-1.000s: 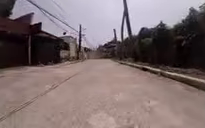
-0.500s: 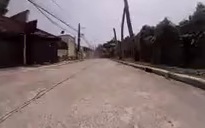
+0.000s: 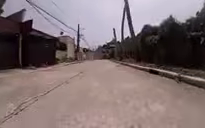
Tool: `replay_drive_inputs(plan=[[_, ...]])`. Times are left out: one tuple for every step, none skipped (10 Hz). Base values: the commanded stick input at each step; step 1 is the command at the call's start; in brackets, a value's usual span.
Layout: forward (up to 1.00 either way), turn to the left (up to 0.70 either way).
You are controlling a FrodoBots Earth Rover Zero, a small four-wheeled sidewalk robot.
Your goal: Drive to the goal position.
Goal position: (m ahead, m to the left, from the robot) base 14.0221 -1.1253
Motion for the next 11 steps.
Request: replay_drive_inputs(plan=[[1.00,0.00],[1.00,0.00],[1.00,0.00],[1.00,0.00],[1.00,0.00],[1.00,0.00],[1.00,0.00],[1.00,0.00],[1.00,0.00],[1.00,0.00],[1.00,0.00]])
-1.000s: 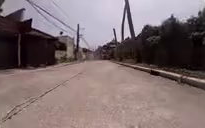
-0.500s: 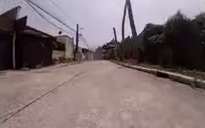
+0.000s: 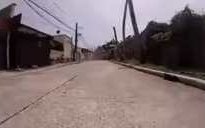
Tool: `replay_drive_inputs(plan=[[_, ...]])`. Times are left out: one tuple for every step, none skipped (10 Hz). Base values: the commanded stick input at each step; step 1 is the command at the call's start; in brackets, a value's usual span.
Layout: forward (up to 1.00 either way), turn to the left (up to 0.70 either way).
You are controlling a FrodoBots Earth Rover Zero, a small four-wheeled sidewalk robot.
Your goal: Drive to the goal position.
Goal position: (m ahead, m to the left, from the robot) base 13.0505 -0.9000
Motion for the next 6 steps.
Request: replay_drive_inputs(plan=[[1.00,0.00],[1.00,0.00],[1.00,0.00],[1.00,0.00],[1.00,0.00],[1.00,0.00]])
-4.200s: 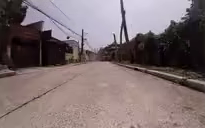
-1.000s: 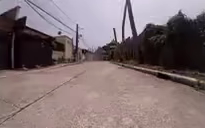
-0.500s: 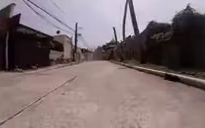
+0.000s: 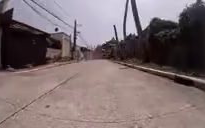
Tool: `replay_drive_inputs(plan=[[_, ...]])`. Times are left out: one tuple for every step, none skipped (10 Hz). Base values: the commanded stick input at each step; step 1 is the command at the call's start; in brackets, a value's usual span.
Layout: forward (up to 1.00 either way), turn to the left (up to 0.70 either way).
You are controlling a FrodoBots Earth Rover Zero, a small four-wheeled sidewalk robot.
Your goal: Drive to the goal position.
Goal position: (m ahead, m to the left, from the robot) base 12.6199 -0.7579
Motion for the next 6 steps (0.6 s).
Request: replay_drive_inputs(plan=[[1.00,0.00],[1.00,0.00],[1.00,0.00],[1.00,0.00],[1.00,0.00],[1.00,0.00]])
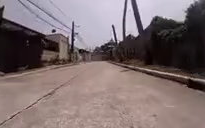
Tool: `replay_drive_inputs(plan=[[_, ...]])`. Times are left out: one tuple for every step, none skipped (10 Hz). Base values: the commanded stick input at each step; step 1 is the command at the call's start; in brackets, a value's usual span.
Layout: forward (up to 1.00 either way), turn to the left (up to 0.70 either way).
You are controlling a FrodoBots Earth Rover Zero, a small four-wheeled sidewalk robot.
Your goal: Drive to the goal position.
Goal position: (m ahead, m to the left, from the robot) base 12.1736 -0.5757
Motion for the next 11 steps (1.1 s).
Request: replay_drive_inputs(plan=[[1.00,0.00],[1.00,0.00],[1.00,0.00],[1.00,0.00],[1.00,0.00],[1.00,0.00],[1.00,0.00],[1.00,0.00],[1.00,0.00],[1.00,0.00],[1.00,0.00]])
